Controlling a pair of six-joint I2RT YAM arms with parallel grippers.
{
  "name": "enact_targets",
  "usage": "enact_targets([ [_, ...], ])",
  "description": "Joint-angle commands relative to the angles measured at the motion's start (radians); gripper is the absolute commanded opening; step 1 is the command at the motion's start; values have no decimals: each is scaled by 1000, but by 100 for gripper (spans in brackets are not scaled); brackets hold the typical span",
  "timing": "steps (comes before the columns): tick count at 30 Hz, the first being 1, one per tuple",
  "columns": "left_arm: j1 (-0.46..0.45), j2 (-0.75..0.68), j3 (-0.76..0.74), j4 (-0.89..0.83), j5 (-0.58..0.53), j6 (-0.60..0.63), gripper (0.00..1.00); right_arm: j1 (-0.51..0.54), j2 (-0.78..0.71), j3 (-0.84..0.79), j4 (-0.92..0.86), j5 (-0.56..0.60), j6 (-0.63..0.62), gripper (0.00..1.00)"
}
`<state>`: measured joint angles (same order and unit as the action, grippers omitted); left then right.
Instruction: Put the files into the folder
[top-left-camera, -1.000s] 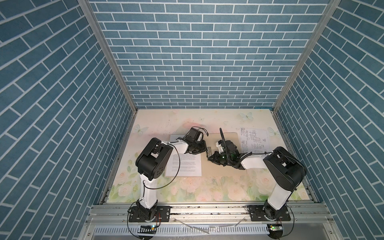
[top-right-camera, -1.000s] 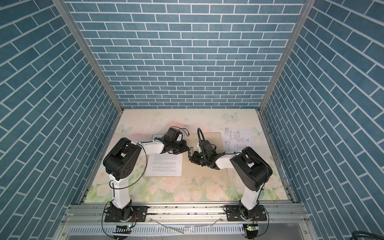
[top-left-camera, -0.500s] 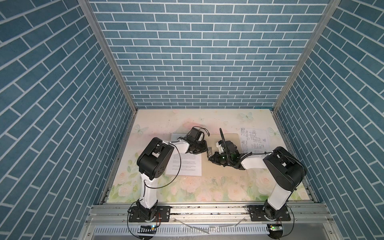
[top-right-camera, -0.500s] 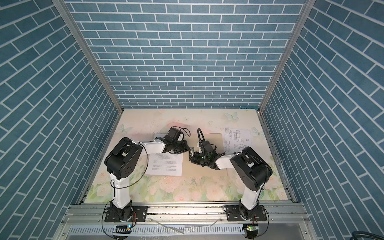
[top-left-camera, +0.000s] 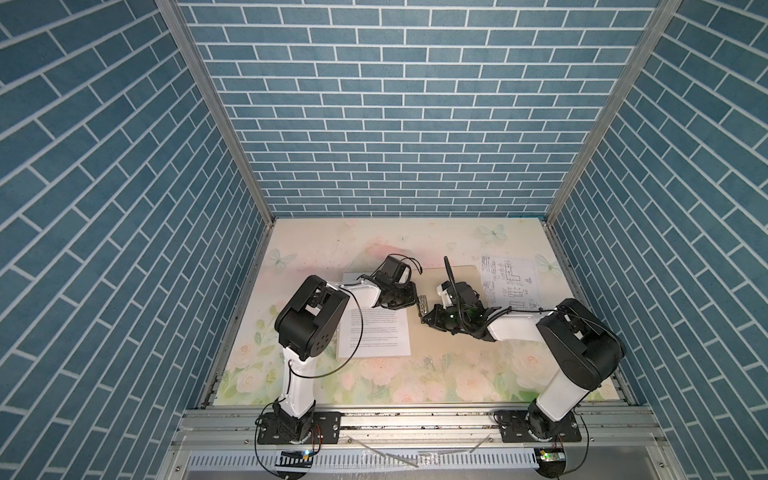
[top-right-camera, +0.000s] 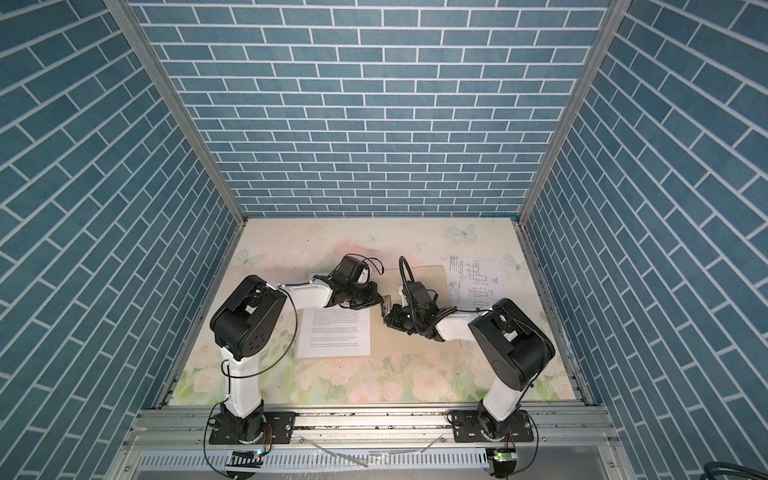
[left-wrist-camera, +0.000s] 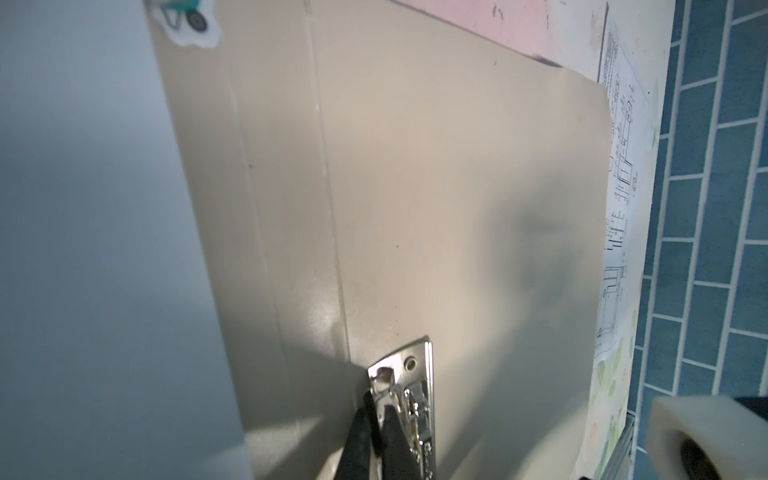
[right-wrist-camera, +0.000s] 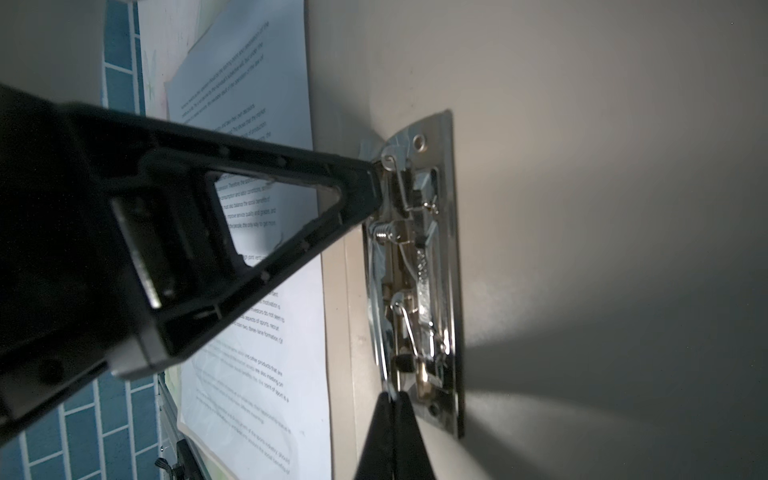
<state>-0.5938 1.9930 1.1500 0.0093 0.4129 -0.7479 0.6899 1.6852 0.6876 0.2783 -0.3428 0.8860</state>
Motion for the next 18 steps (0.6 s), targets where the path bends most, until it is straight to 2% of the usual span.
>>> enact_targets([
  [1, 5, 30, 0, -53, -45, 28, 9, -6, -8, 3, -176, 27, -1, 0],
  [12, 6, 15, -6, -46, -43, 25, 10, 19, -11, 67, -42, -61, 96, 0],
  [18, 6, 14, -18, -46, -42, 27, 10, 16, 6, 84, -178, -13, 12, 0],
])
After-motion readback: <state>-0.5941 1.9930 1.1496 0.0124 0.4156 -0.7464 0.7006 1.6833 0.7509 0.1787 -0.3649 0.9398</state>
